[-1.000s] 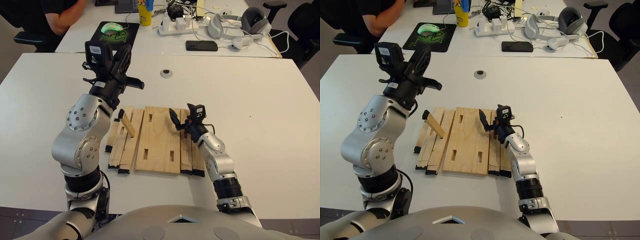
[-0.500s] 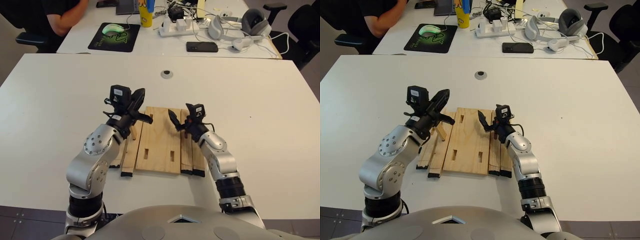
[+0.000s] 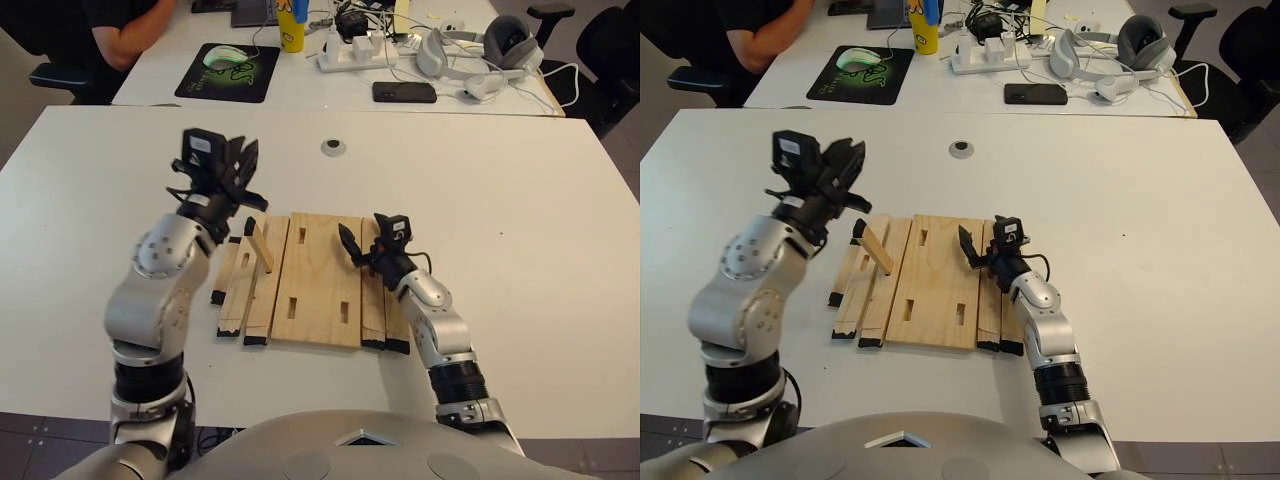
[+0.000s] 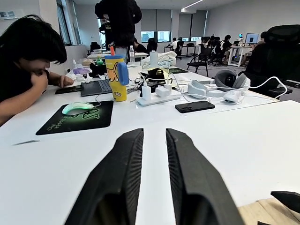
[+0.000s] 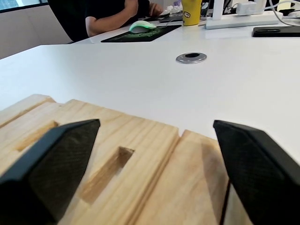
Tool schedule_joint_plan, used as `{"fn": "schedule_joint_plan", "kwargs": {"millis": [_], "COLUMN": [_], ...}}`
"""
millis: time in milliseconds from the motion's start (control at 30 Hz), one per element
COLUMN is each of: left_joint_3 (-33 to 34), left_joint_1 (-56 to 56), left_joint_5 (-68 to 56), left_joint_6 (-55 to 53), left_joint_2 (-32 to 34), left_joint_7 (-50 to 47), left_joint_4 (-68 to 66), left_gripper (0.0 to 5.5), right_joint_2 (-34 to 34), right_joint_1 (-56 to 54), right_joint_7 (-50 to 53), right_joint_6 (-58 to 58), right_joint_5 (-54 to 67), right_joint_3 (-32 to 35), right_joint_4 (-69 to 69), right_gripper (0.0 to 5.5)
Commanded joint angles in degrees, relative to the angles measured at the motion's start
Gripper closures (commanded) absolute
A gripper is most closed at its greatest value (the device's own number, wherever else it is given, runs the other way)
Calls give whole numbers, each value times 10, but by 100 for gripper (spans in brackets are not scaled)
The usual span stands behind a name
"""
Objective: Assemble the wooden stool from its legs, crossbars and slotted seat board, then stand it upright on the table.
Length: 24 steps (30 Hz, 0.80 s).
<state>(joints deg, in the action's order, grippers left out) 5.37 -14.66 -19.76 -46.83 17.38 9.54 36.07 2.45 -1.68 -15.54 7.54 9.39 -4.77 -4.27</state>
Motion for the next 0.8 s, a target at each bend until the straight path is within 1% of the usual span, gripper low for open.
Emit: {"fn": "schedule_joint_plan", "kwargs": {"millis": [33,100,133,167,200,267,300,333,400,467,567,633,733,800], "left_joint_3": [64,68,81,85,88,85,74,65,49,41,23,17,4,-16], "left_joint_1": [20,51,92,105,110,119,108,96,76,66,63,62,78,91], "left_joint_5": [-33,-34,-34,-42,-49,-62,-62,-63,-76,-101,-153,-179,-175,-140], "left_joint_6": [-47,-42,-41,-44,-46,-57,-58,-64,-88,-125,-184,-202,-180,-116], "left_joint_2": [69,107,129,148,161,203,226,246,265,268,282,290,312,343], "left_joint_7": [46,82,105,134,154,205,230,251,276,288,320,337,356,389], "left_joint_4": [27,25,21,-7,-29,-70,-95,-119,-137,-132,-92,-73,-63,-95], "left_gripper": [381,351,342,324,318,282,274,254,230,201,160,149,149,149], "right_joint_2": [-12,-17,-19,-23,-26,-28,-29,-29,-27,-24,-22,-22,-22,-16], "right_joint_1": [32,49,49,62,72,79,84,86,89,88,83,78,73,57], "right_joint_7": [25,39,40,51,59,66,71,73,77,79,79,78,74,65], "right_joint_6": [-13,-19,-22,-27,-31,-34,-36,-36,-36,-35,-33,-34,-34,-35], "right_joint_5": [-6,-7,-7,-8,-9,-9,-10,-9,-9,-8,-8,-8,-8,-9], "right_joint_3": [8,11,11,14,16,18,20,22,28,33,38,38,35,33], "right_joint_4": [15,27,24,31,37,42,47,51,56,59,68,71,66,52], "right_gripper": [102,102,102,102,102,102,102,102,102,102,102,102,102,102]}}
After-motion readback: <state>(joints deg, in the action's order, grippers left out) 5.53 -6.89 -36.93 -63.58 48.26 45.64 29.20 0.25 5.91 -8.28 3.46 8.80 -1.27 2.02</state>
